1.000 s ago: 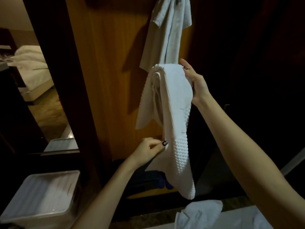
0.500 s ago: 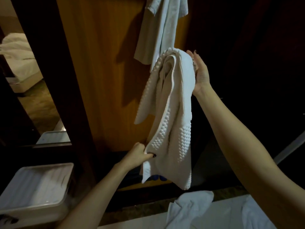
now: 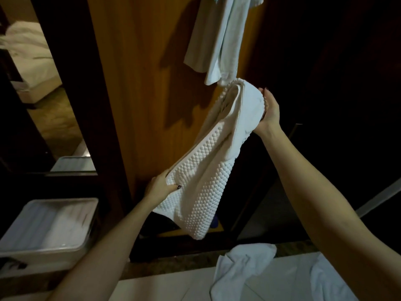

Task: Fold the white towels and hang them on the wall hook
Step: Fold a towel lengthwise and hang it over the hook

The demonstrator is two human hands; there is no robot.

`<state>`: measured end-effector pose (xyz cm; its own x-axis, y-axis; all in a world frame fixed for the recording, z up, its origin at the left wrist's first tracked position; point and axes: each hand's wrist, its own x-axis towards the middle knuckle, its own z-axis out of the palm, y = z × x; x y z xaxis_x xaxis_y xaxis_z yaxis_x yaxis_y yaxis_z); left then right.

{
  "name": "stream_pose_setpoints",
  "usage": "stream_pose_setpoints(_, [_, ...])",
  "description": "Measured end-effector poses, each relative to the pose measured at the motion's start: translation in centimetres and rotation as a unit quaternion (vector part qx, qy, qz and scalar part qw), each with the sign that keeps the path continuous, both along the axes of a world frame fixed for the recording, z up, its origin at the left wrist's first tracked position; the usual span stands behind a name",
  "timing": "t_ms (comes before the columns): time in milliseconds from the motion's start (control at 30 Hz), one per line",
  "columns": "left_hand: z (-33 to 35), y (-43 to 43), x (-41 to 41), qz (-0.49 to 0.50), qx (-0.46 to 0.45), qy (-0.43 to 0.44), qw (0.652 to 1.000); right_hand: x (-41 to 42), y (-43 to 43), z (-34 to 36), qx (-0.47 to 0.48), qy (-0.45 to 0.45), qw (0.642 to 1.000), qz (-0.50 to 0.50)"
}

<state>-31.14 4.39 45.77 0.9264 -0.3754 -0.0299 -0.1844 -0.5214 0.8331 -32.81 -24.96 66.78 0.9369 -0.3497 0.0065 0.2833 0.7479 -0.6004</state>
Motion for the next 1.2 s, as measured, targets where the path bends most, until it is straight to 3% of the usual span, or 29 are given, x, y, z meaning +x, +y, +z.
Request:
stream_pose_setpoints(67, [0.0, 0.8, 0.2, 0.002, 0.073, -0.083, 0.994, 0.0, -0.5, -0.3, 0.002, 0.008, 1.000, -0.013])
stream_pose_setpoints(167, [-0.4, 2.1, 0.3, -0.031, 0.183, -0.225, 0.956, 0.1, -1.1, -0.3, 0.021, 0.009, 0.999, -0.042])
stream_pose_setpoints(267, [-0.6, 3.1, -0.4, -0.090, 0.171, -0.286, 0.939, 0.2, -1.5, -0.1, 0.033, -0.001, 0.997, -0.064])
stream_pose_setpoints(333, [-0.5, 3.4, -1.3, -0.114, 0.178, -0.373, 0.903, 0.3, -1.6, 0.1, 0.032, -0.012, 0.997, -0.072])
stream_pose_setpoints(467, [-0.2, 3.5, -2.1, -0.128, 0.191, -0.441, 0.867, 0.3, -1.2, 0.3, -0.022, 0.011, 0.996, -0.084])
stream_pose_setpoints(600, [-0.6, 4.4, -2.1, -0.158, 0.203, -0.417, 0.872, -0.1, -1.2, 0.2, -0.082, 0.042, 0.992, -0.086])
stream_pose_setpoints(767, [-0.9, 4.3, -1.5, -0.138, 0.282, -0.305, 0.899, -0.2, -0.8, 0.2, -0.190, 0.034, 0.975, -0.109])
stream_pose_setpoints(867, [-1.2, 3.7, -2.1, -0.140, 0.234, -0.194, 0.942, 0.0, -0.8, 0.4, -0.248, 0.059, 0.958, -0.132])
stream_pose_setpoints(933, [-1.1, 3.3, -2.2, -0.090, 0.197, -0.148, 0.965, 0.0, -0.8, 0.7, -0.265, 0.075, 0.948, -0.158])
stream_pose_setpoints(1067, [-0.4, 1.2, -2.1, -0.024, 0.169, -0.095, 0.981, 0.3, 0.2, 1.0, -0.274, 0.077, 0.937, -0.203])
stream_pose_setpoints(1200, [-0.2, -1.2, -3.3, -0.036, 0.029, 0.091, 0.995, 0.5, 1.1, 1.6, -0.249, 0.055, 0.942, -0.217])
